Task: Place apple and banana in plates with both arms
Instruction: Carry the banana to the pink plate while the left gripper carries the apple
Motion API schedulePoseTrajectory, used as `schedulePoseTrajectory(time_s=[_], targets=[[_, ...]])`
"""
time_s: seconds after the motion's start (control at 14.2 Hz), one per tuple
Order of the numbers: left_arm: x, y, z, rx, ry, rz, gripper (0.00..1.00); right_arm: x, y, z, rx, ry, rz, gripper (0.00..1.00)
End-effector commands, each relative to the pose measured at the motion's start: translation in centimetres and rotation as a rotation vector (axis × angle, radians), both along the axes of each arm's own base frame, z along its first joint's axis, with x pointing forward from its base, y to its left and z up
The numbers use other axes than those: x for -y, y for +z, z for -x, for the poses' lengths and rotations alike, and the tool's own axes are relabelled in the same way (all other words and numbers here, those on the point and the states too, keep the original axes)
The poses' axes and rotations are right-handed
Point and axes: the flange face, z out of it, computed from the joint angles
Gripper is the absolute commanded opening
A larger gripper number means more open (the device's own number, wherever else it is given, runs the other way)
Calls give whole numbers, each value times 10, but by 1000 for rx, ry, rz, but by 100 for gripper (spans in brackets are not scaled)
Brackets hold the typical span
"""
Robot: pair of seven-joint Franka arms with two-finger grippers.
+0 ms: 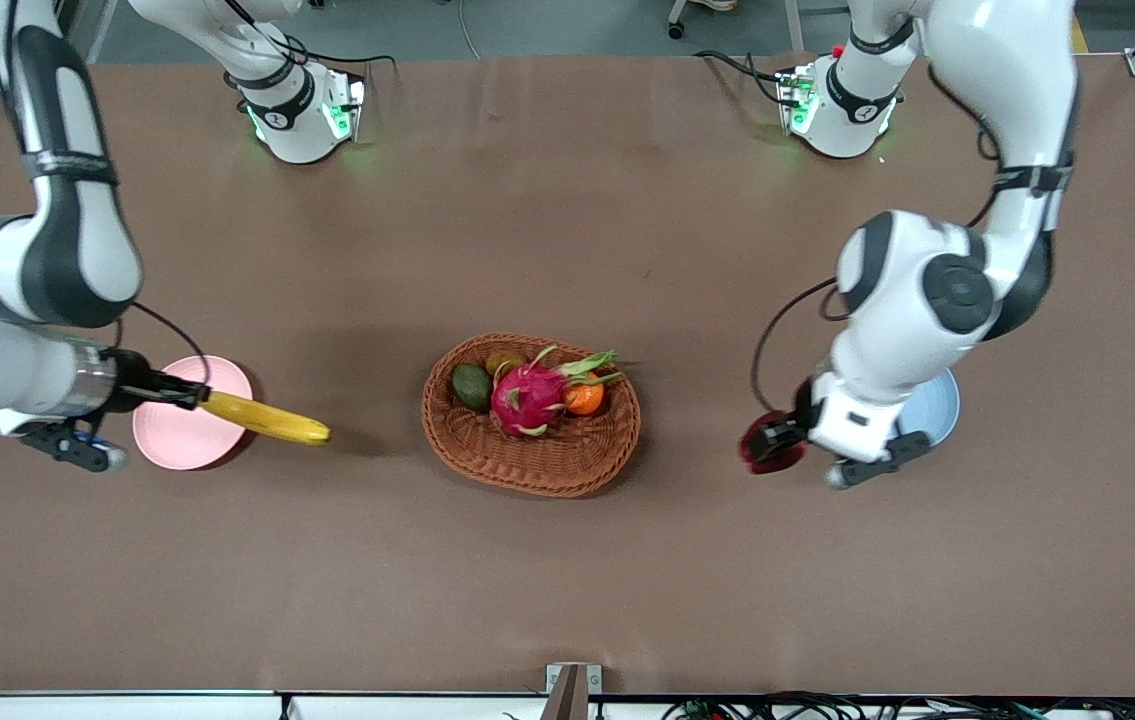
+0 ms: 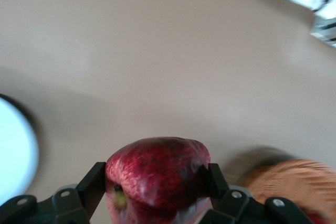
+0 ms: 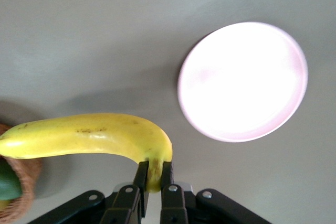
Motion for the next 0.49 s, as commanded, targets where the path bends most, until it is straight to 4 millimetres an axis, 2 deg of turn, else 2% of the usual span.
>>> schedulePoseTrajectory(time_s=[0.0, 0.07, 0.21, 0.28, 0.42], targets=[[-74, -14, 32, -41, -64, -42, 41, 45, -22, 17, 24, 35, -6, 0], [-95, -25, 36, -62, -74, -59, 41, 66, -31, 21, 37, 41, -8, 0], [-145, -44, 38, -90, -105, -119, 41, 96, -47, 30, 72, 57, -7, 0], [-162, -55, 39, -104, -113, -128, 41, 113, -56, 34, 98, 59, -1, 0], [-183, -75, 43, -121, -99, -129, 41, 138, -76, 46, 136, 67, 12, 0]])
